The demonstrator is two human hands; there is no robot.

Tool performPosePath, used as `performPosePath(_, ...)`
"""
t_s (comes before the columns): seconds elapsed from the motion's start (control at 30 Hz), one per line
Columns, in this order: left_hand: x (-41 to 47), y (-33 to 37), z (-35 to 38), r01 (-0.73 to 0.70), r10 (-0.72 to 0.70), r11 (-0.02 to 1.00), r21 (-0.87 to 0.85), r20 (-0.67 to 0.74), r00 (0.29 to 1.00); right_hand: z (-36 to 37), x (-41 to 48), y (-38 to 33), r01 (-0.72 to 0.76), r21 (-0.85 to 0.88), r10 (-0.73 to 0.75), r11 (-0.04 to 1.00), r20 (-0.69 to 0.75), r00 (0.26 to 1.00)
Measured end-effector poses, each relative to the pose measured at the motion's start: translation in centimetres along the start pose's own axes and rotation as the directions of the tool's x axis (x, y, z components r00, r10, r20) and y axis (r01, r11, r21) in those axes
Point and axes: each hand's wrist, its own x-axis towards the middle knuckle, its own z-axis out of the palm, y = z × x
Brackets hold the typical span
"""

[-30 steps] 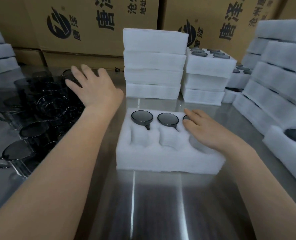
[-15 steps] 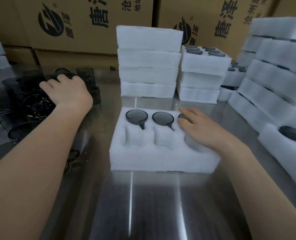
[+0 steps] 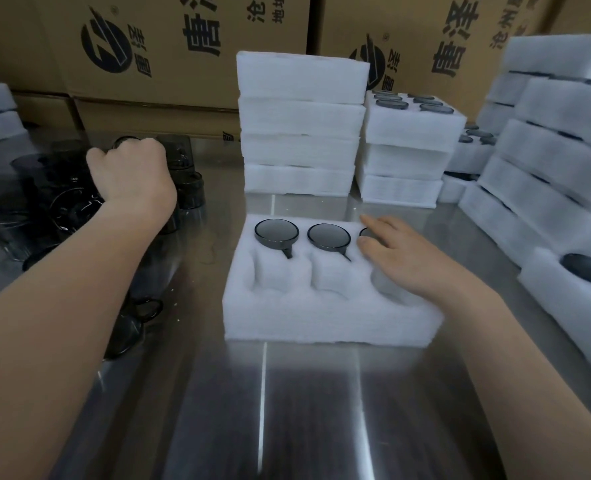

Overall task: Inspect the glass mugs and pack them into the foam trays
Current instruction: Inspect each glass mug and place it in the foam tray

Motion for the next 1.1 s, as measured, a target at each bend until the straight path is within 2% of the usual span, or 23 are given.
performPosePath(0.17,-0.9,0.5,-0.1,-0.099,0.085,0.987,-0.126,-0.113,0.990,0.0,-0.1,-0.1,0.002,0.002,-0.002,1.000,0.000,1.000)
performPosePath(0.27,-1.6,1.5,-0.9,-0.208,0.159,0.946,-0.249,-0.204,0.966,0.0,-0.1,-0.1,0.008,-0.006,-0.008,1.000,-0.001,1.000)
performPosePath(0.33,-2.3,2.5,-1.7,-0.293,0.196,0.872,-0.391,-0.268,0.943,-0.1,-0.3,-0.3,-0.004,-0.025,0.005,1.000,0.010,1.000)
performPosePath(0.4,-3.2,3.7,-2.5,-0.377,0.218,0.756,-0.535,-0.337,0.916,-0.3,-0.5,-0.5,-0.034,-0.107,0.033,0.994,-0.010,0.999)
performPosePath(0.47,-4.1,4.9,-3.1,-0.453,0.250,0.641,-0.620,-0.390,0.886,-0.5,-0.8,-1.1,-0.008,-0.165,-0.015,0.986,-0.133,0.991)
performPosePath(0.5,-4.5,5.5,-3.3,-0.485,0.275,0.589,-0.647,-0.403,0.873,-0.6,-0.9,-1.4,0.067,-0.138,-0.097,0.988,-0.226,0.969)
performPosePath(0.57,-5.5,6.7,-3.8,-0.536,0.335,0.486,-0.690,-0.419,0.844,-0.5,-1.2,-2.2,0.254,0.047,-0.216,0.966,-0.395,0.893)
performPosePath(0.6,-6.1,7.1,-3.9,-0.552,0.364,0.436,-0.710,-0.422,0.830,-0.4,-1.4,-2.7,0.310,0.208,-0.195,0.928,-0.438,0.878)
performPosePath(0.67,-7.4,7.9,-4.3,-0.564,0.418,0.353,-0.747,-0.414,0.809,-0.2,-1.8,-3.7,0.320,0.568,-0.081,0.758,-0.405,0.911)
performPosePath(0.77,-9.3,8.8,-4.6,-0.592,0.509,0.293,-0.751,-0.402,0.761,-0.2,-1.9,-4.4,0.228,0.854,-0.030,0.467,-0.243,0.970)
performPosePath(0.83,-10.3,9.2,-4.6,-0.625,0.565,0.257,-0.737,-0.410,0.716,-0.5,-2.0,-4.8,0.166,0.926,-0.051,0.338,-0.158,0.986)
performPosePath(0.9,-11.1,9.6,-4.4,-0.635,0.592,0.254,-0.729,-0.402,0.698,-0.7,-2.1,-5.0,0.157,0.929,-0.059,0.334,-0.146,0.988)
performPosePath(1.03,-11.4,9.5,-3.7,-0.649,0.473,0.263,-0.714,-0.491,0.731,-0.6,-2.3,-4.9,0.116,0.969,-0.037,0.219,-0.111,0.993)
performPosePath(1.1,-11.1,9.3,-3.4,-0.579,0.402,0.265,-0.771,-0.458,0.793,-0.7,-2.4,-4.9,0.093,0.982,-0.029,0.165,-0.089,0.996)
